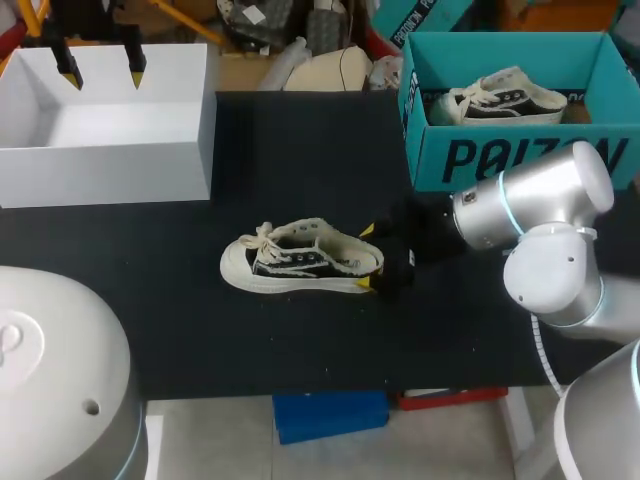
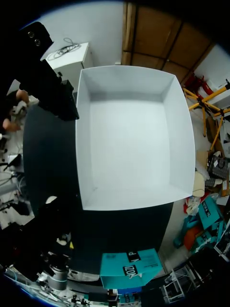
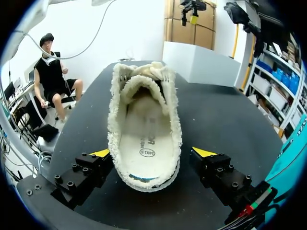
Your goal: Take the shoe out of the shoebox, open the shoe tongue, remove and reinsert the insole, then place the shoe into the shoebox
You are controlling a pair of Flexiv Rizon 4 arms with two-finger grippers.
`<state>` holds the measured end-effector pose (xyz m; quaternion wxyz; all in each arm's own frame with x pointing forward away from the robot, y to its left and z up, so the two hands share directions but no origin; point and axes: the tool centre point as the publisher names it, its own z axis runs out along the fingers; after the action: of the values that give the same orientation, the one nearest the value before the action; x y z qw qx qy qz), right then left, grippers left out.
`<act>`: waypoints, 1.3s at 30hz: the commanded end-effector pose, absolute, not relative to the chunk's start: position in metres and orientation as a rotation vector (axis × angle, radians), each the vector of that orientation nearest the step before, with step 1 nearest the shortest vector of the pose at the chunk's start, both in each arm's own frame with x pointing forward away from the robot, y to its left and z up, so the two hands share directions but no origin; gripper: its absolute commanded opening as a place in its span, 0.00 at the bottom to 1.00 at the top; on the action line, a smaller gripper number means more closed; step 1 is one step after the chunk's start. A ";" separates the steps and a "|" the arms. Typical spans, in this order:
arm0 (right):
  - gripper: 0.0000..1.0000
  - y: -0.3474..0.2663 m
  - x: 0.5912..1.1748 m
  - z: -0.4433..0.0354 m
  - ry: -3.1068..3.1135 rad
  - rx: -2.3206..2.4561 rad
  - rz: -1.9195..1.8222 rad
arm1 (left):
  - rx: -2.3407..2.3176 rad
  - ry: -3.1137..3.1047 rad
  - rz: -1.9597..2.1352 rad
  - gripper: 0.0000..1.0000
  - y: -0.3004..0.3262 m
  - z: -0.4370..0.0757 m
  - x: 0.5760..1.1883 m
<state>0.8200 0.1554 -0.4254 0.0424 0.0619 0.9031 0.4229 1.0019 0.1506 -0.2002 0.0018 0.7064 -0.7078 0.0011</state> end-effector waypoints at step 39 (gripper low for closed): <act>0.00 0.169 0.830 -0.435 2.693 0.139 1.449 | 2.217 -2.221 -0.002 1.00 0.150 -0.200 1.002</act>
<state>0.8288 0.1673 -0.4351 0.0402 0.0444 0.8783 0.4743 1.0019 0.1506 -0.2002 0.0018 0.7063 -0.7079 0.0011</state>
